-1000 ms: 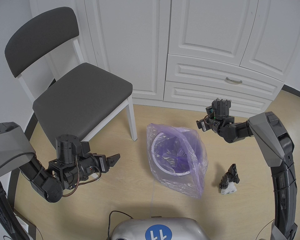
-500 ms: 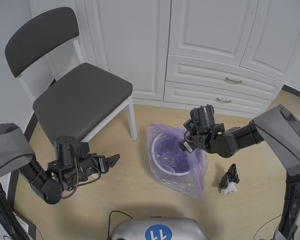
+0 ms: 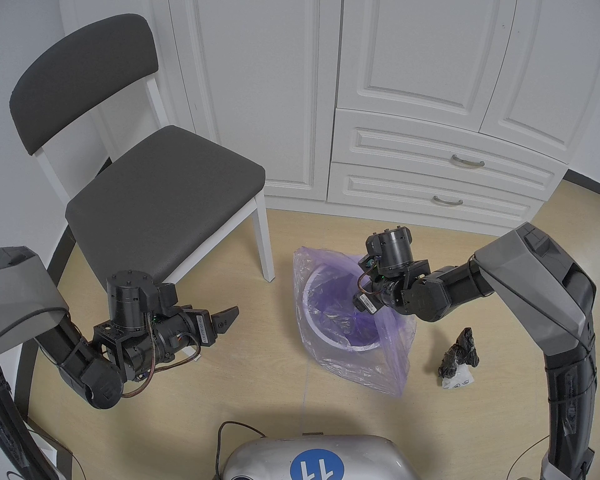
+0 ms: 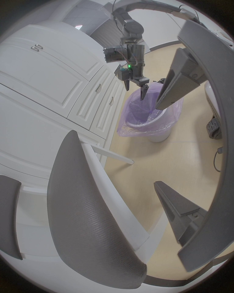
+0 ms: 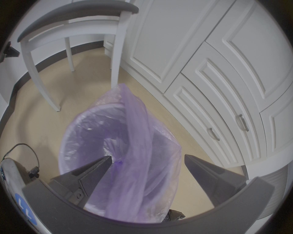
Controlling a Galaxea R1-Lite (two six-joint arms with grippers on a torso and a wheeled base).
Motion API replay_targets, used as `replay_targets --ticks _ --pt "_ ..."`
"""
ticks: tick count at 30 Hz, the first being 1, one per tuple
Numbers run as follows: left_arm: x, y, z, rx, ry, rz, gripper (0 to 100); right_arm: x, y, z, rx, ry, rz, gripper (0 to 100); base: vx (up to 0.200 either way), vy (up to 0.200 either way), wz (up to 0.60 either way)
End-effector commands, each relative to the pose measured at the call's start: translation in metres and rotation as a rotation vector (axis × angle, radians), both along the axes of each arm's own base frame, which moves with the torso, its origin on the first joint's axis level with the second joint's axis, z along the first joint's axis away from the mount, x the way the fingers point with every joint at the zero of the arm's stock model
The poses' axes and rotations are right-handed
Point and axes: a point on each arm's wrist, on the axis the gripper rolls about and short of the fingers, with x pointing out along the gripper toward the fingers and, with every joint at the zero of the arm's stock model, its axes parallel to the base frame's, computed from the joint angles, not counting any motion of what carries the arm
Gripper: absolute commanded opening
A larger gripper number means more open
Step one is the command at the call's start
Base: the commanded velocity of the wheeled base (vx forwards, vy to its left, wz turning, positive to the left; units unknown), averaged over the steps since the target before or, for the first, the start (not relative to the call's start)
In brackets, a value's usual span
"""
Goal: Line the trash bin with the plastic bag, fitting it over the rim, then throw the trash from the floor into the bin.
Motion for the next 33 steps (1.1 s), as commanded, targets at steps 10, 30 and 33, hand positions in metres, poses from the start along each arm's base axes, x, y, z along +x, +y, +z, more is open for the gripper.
replay_targets --ticks 10,30,33 --pt "0.001 0.001 0.001 -0.002 -0.004 0.004 100 0.019 0.004 -0.032 -0.004 0.022 -0.012 0 0.000 0.000 0.00" --pt "-0.002 0.001 0.006 -0.010 -0.032 0.002 100 -0.024 0.074 -0.021 0.159 0.095 0.101 0 0.000 0.000 0.00" --pt "-0.002 0.001 0.006 -0.010 -0.032 0.002 100 -0.019 0.071 -0.023 0.193 0.106 0.095 0 0.000 0.000 0.00"
